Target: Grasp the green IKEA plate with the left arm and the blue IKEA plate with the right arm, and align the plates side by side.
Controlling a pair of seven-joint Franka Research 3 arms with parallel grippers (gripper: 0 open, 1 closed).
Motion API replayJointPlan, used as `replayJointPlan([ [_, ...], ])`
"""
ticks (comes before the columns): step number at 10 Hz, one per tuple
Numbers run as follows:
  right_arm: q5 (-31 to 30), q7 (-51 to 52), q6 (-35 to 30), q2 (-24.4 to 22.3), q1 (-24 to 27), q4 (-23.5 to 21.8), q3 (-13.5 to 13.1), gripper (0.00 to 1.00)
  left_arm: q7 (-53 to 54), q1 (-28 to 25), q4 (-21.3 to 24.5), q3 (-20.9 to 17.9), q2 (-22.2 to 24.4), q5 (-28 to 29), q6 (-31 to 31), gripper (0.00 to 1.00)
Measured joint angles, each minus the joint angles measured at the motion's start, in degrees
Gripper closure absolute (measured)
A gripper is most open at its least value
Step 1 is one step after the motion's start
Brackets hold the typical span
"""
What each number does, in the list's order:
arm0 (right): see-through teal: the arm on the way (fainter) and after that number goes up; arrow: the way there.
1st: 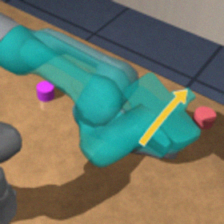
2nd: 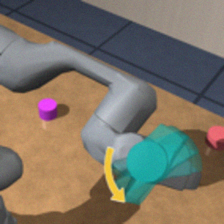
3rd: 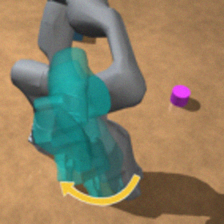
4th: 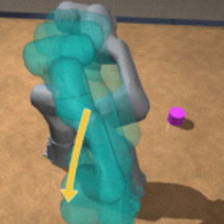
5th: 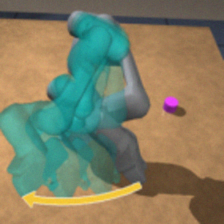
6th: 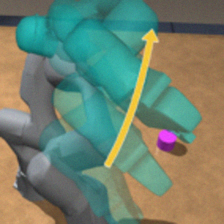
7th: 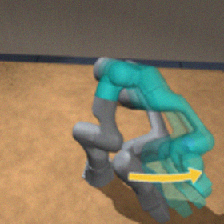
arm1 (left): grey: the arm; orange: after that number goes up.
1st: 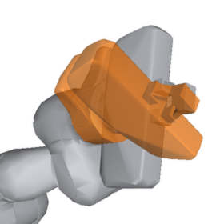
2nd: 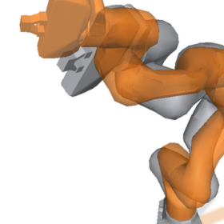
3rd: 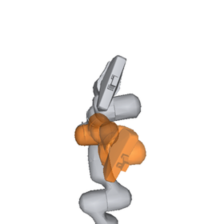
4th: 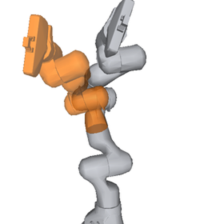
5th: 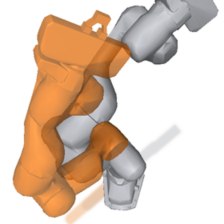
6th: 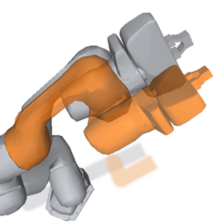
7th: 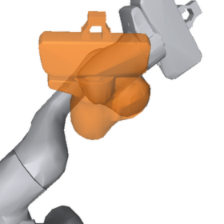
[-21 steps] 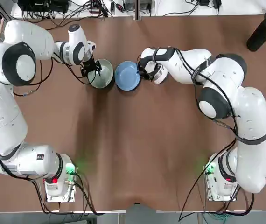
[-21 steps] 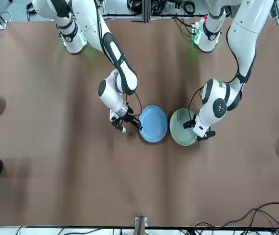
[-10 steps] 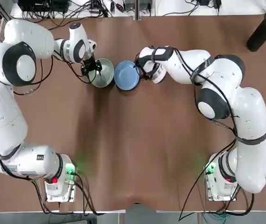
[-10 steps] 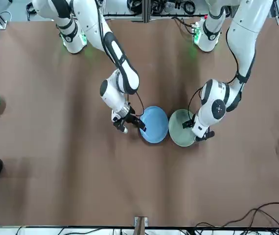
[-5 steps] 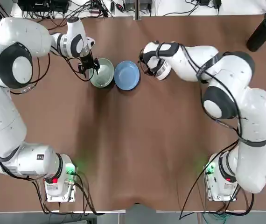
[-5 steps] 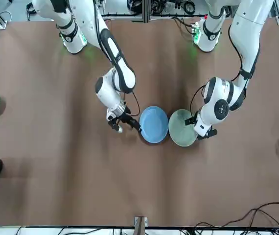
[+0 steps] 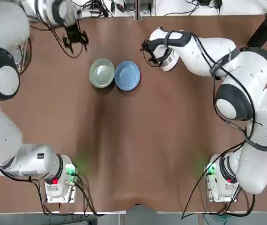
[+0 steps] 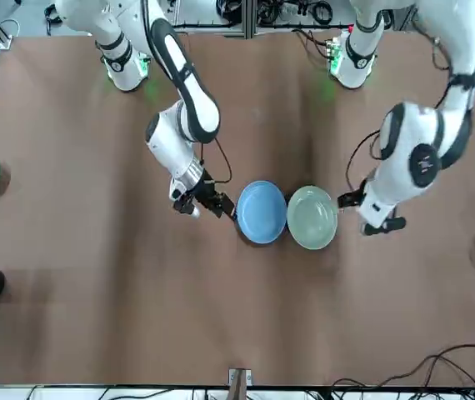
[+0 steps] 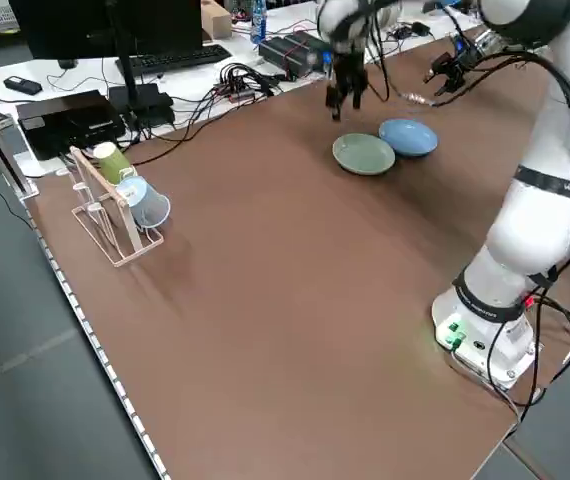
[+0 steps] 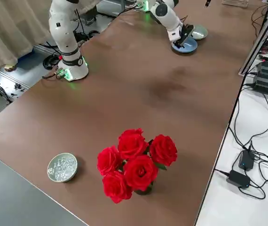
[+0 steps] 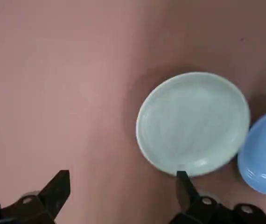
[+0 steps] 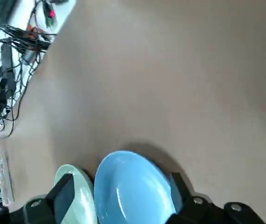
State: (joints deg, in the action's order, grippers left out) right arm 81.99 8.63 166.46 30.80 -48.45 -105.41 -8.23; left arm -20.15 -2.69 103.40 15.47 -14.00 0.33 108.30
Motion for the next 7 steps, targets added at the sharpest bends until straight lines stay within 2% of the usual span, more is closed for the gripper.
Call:
replayJointPlan([
  [3, -1.89, 5.43, -4.67, -3.39, 3.84, 0.21, -0.33, 0.07, 5.88, -1.23, -13.71, -0.05, 0.39, -0.90, -13.40, 0.00],
  [4, -5.32, 6.21, -7.96, -4.44, 6.03, 0.21, -0.41, 0.07, 8.54, -2.09, -17.52, -0.04, 0.54, -2.09, -16.11, 0.00],
  [5, -9.70, 6.37, -11.99, -5.36, 8.57, 0.23, -0.47, 0.06, 12.22, -3.60, -20.39, -0.06, 1.18, -2.69, -17.55, 0.00],
  [7, -18.99, 6.81, -19.64, -7.44, 13.92, 0.31, -0.83, 0.05, 18.88, -6.76, -22.01, -0.18, 5.01, -3.28, -18.63, 0.00],
])
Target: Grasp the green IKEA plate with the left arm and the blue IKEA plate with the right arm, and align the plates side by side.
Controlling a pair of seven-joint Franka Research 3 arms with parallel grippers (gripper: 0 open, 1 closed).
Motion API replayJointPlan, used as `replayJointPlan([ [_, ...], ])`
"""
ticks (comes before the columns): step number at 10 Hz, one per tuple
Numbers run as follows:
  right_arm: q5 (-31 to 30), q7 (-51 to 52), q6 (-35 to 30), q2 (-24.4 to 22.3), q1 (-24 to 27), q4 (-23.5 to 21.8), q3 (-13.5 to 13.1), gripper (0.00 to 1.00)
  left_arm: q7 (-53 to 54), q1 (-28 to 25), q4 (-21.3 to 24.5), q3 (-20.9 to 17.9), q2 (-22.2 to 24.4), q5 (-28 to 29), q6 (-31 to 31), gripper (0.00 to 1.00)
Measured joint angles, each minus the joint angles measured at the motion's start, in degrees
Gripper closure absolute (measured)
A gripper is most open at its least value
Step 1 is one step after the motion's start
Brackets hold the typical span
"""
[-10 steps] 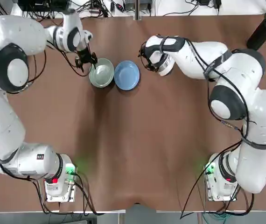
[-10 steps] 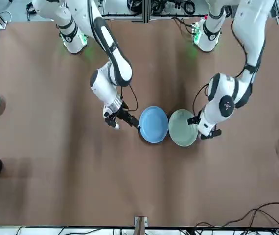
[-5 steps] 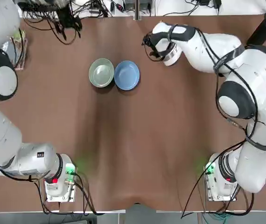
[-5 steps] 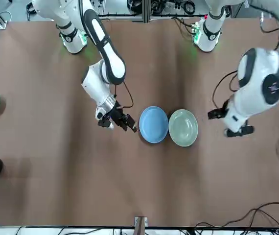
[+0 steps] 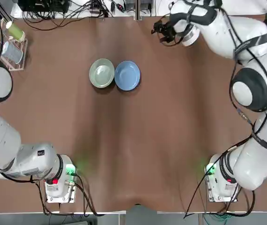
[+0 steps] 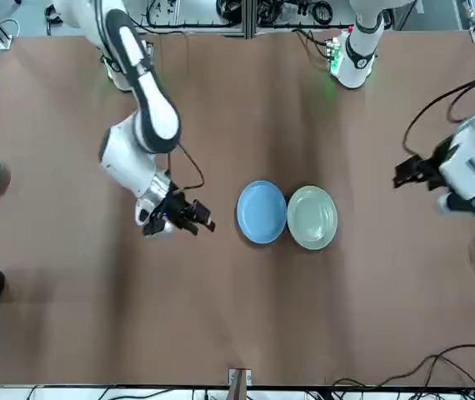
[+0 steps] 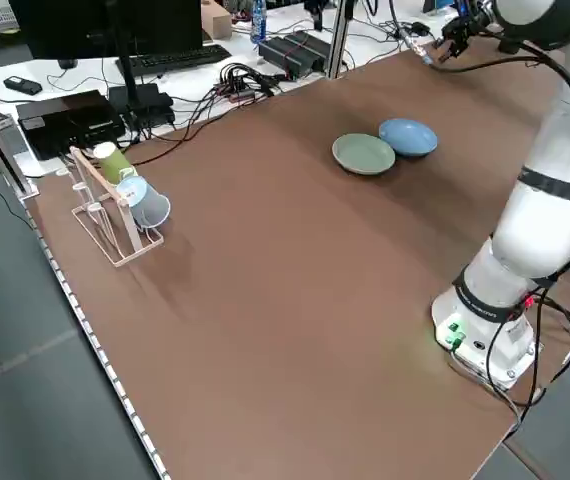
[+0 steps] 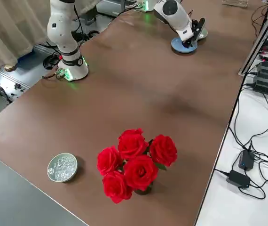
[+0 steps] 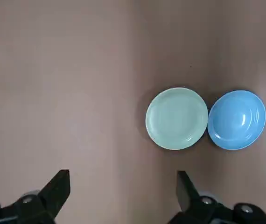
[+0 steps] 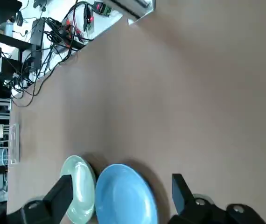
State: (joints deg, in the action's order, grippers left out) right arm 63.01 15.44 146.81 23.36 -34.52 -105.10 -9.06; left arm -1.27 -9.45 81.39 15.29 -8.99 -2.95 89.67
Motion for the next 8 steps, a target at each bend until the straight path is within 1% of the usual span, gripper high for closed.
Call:
replayJointPlan([
  [2, -13.59, 0.09, -10.59, -3.23, 7.21, 0.15, -0.22, 0.03, 2.03, -1.42, 0.10, -0.13, 2.39, -0.12, 0.25, 0.00],
  [4, -28.77, 0.39, -21.01, -7.49, 13.92, 0.36, -0.67, 0.00, 2.07, -1.16, 0.90, -0.79, 2.55, -0.11, 2.64, 0.00],
  [6, -41.89, -0.25, -29.76, -12.49, 17.36, 0.61, -3.21, 0.00, 2.07, -0.39, 3.02, -2.11, 3.96, -0.04, 4.56, 0.00],
  [7, -46.96, -0.26, -34.32, -14.76, 19.63, 1.20, -3.94, 0.00, 2.08, 1.13, 4.78, -3.85, 5.39, -0.04, 5.04, 0.00],
  [8, -50.76, -0.67, -38.80, -16.74, 21.83, 2.31, -4.15, 0.00, 2.08, 3.50, 6.18, -6.23, 6.72, -0.04, 5.26, 0.00],
])
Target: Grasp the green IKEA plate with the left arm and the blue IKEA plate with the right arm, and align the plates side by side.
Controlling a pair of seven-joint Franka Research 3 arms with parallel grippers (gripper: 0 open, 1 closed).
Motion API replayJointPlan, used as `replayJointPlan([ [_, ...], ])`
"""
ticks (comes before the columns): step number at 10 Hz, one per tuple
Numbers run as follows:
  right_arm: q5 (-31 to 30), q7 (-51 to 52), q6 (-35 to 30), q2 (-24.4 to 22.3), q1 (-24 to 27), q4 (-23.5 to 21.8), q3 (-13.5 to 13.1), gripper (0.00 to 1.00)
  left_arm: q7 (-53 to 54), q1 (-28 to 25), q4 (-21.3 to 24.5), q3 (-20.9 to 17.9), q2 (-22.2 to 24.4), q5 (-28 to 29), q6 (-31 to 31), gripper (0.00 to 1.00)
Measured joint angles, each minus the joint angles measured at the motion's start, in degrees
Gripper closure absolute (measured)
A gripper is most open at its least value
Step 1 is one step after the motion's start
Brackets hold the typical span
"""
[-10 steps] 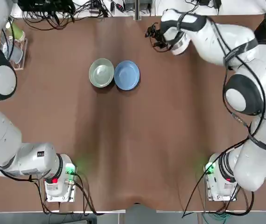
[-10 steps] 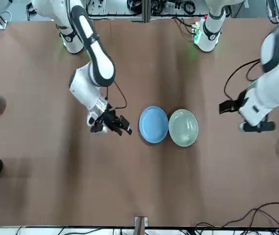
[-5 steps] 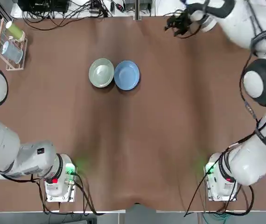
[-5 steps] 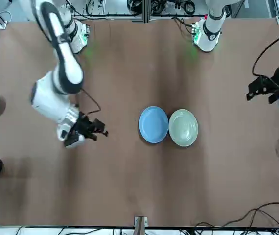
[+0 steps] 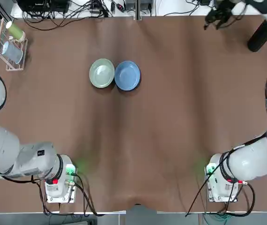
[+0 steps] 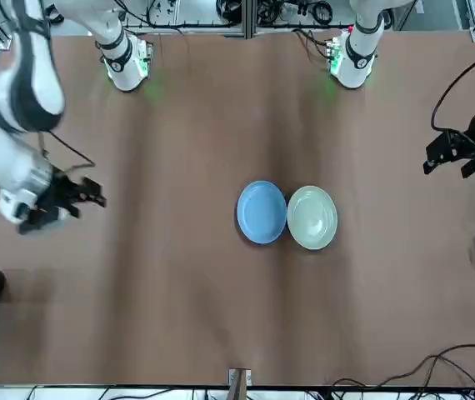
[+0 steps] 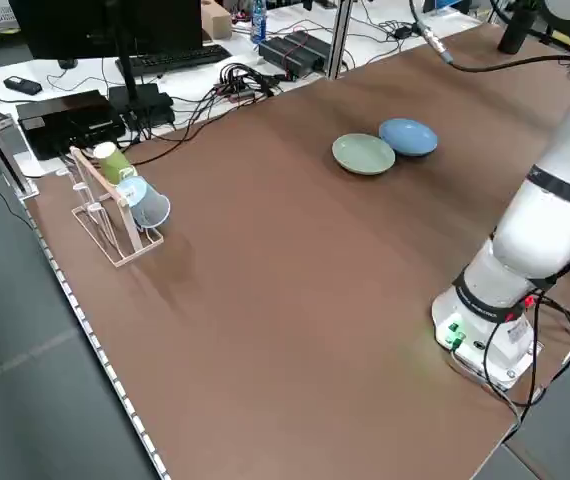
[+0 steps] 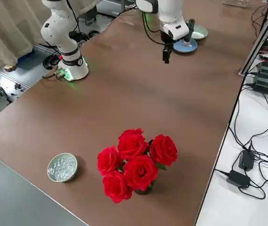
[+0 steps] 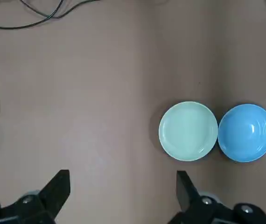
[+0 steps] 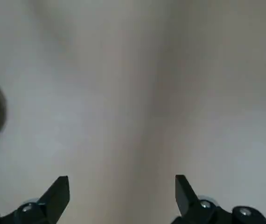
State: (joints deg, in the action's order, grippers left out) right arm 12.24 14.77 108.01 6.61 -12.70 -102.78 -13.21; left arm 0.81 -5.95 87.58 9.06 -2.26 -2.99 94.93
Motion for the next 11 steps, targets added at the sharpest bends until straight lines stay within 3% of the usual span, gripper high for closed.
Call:
replayJointPlan([
  [2, -4.96, -4.35, -9.60, -2.45, 2.53, 4.41, 0.07, 0.00, 0.00, 2.45, 2.71, -2.42, 2.20, -0.03, 0.08, 0.00],
  [4, -8.05, -7.36, -20.61, -3.54, 4.20, 13.55, 1.12, 0.00, 0.02, 5.02, 4.86, -5.07, 3.42, -0.15, 0.22, 0.00],
  [6, -10.32, -8.16, -28.95, -3.93, 9.86, 22.63, 7.03, 0.00, 0.07, 5.72, 5.48, -5.53, 3.44, -0.17, 0.42, 0.00],
  [8, -10.60, -8.40, -32.70, -4.04, 14.00, 28.64, 11.40, 0.00, 0.03, 6.54, 5.55, -6.26, 3.44, -0.17, 0.47, 0.01],
  [11, -11.59, -10.50, -33.43, -4.05, 14.29, 31.20, 11.80, 0.00, -1.73, 7.79, 5.55, -8.52, 3.44, -0.12, 0.60, 0.02],
])
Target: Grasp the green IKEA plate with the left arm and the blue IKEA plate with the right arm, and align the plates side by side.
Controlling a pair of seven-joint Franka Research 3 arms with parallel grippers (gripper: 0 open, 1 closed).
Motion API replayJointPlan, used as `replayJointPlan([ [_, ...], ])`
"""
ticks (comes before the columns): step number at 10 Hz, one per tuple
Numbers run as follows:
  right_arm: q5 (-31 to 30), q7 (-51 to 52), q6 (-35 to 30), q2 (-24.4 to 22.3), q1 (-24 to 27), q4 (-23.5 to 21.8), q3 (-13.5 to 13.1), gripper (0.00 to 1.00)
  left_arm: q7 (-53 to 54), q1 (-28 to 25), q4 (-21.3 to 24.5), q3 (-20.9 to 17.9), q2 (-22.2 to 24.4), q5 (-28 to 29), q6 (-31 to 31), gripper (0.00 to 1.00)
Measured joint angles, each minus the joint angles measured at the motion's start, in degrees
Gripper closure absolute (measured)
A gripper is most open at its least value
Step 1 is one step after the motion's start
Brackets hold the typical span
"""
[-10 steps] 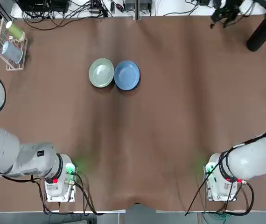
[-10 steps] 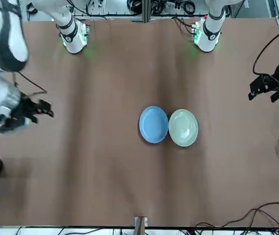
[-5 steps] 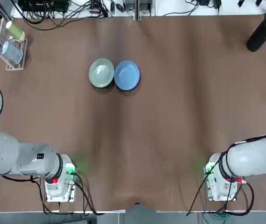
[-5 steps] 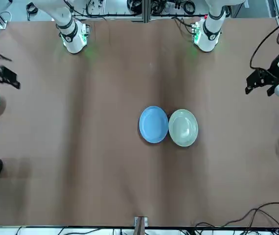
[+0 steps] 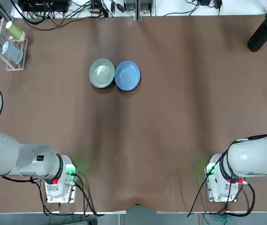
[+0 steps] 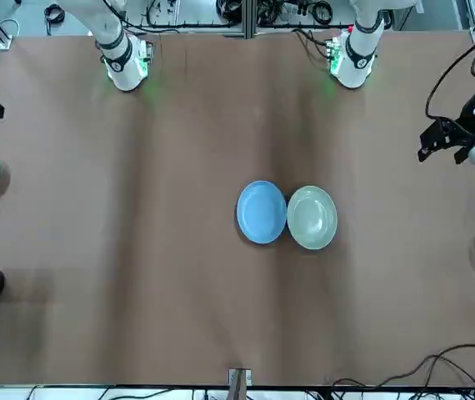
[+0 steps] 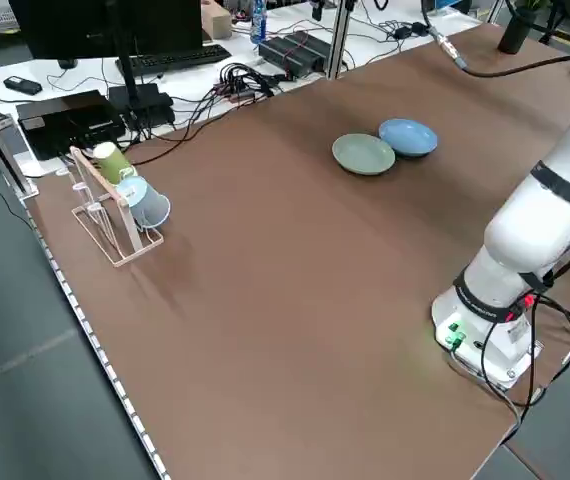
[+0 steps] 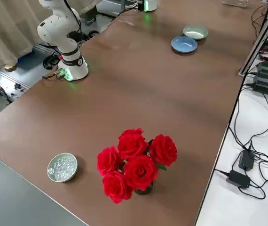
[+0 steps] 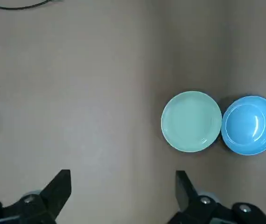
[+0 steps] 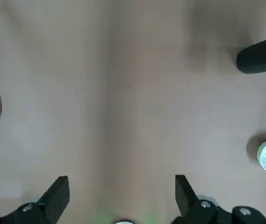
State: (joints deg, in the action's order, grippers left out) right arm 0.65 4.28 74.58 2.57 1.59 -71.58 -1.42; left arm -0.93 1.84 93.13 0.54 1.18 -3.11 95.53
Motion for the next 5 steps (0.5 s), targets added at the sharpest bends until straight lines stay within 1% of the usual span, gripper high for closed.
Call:
replayJointPlan([
  [3, -2.63, -2.47, 0.83, 0.38, -0.28, -0.52, -0.31, 0.00, -1.78, 0.34, 0.00, -0.04, 0.01, 2.29, 0.03, 0.02],
  [5, -3.06, -2.92, 2.14, 0.92, -0.35, -1.47, -0.31, 0.00, -1.88, 0.35, 0.02, 0.00, 0.00, 2.35, 0.03, 0.01],
])
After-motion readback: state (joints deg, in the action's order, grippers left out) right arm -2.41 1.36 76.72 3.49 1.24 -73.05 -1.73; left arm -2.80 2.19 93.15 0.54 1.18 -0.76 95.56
